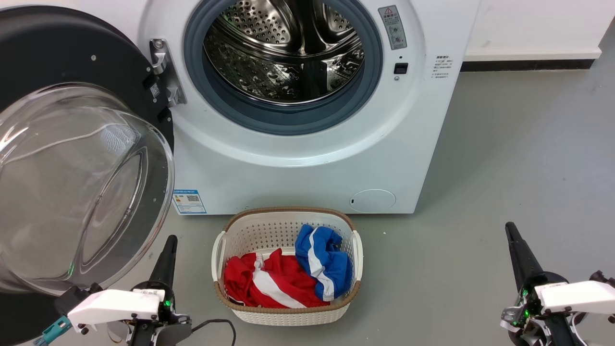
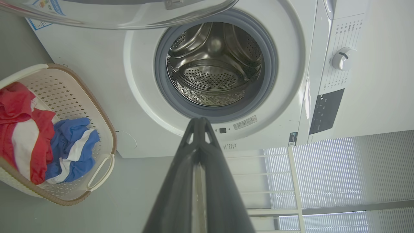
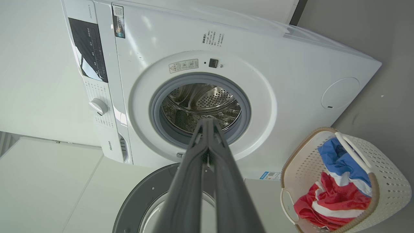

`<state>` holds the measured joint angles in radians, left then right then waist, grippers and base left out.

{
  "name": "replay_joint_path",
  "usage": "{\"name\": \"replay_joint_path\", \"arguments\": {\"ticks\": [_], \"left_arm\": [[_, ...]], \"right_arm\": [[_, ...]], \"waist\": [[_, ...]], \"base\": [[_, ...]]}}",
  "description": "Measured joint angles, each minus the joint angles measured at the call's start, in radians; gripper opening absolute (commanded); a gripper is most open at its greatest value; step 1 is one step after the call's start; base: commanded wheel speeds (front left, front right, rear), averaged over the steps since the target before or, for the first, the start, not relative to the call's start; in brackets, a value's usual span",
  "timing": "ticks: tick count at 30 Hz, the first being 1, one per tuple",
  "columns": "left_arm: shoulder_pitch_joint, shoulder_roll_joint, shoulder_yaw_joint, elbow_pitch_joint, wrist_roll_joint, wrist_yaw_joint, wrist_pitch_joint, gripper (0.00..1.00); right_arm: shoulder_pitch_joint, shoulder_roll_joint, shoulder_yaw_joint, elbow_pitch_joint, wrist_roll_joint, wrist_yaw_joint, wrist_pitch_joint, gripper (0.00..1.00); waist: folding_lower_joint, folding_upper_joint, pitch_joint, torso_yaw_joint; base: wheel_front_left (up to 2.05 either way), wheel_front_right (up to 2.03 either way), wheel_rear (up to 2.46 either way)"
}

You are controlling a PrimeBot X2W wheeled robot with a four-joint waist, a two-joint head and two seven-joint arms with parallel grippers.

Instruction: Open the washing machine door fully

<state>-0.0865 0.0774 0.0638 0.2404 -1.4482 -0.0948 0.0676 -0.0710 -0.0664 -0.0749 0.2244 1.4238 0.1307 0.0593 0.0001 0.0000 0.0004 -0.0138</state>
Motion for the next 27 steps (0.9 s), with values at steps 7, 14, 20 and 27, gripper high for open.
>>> {"name": "replay_joint_path", "arguments": {"ticks": [7,14,20,27], "left_arm": [[-0.002,-0.009,0.012,0.001,-0.044,-0.01,0.012,0.0],[-0.006,-0.016,0.027,0.003,-0.085,-0.019,0.025,0.0],[-0.014,-0.021,0.038,0.003,-0.12,-0.026,0.035,0.0],[-0.018,-0.026,0.051,0.005,-0.165,-0.036,0.046,0.0]], "right_arm": [[-0.01,0.0,-0.005,0.005,0.054,0.0,0.011,0.0],[-0.013,0.0,-0.009,0.009,0.108,0.0,0.021,0.0],[-0.021,0.001,-0.013,0.014,0.151,0.0,0.029,0.0],[-0.03,0.001,-0.018,0.019,0.205,0.0,0.038,0.0]], "waist": [[0.0,0.0,0.001,0.004],[0.0,0.0,0.001,0.007],[0.0,0.0,0.002,0.01],[-0.0001,0.0,0.003,0.014]], "base": [[0.0,0.0,0.0],[0.0,0.0,0.0],[0.0,0.0,0.0],[0.0,0.0,0.0]]}}
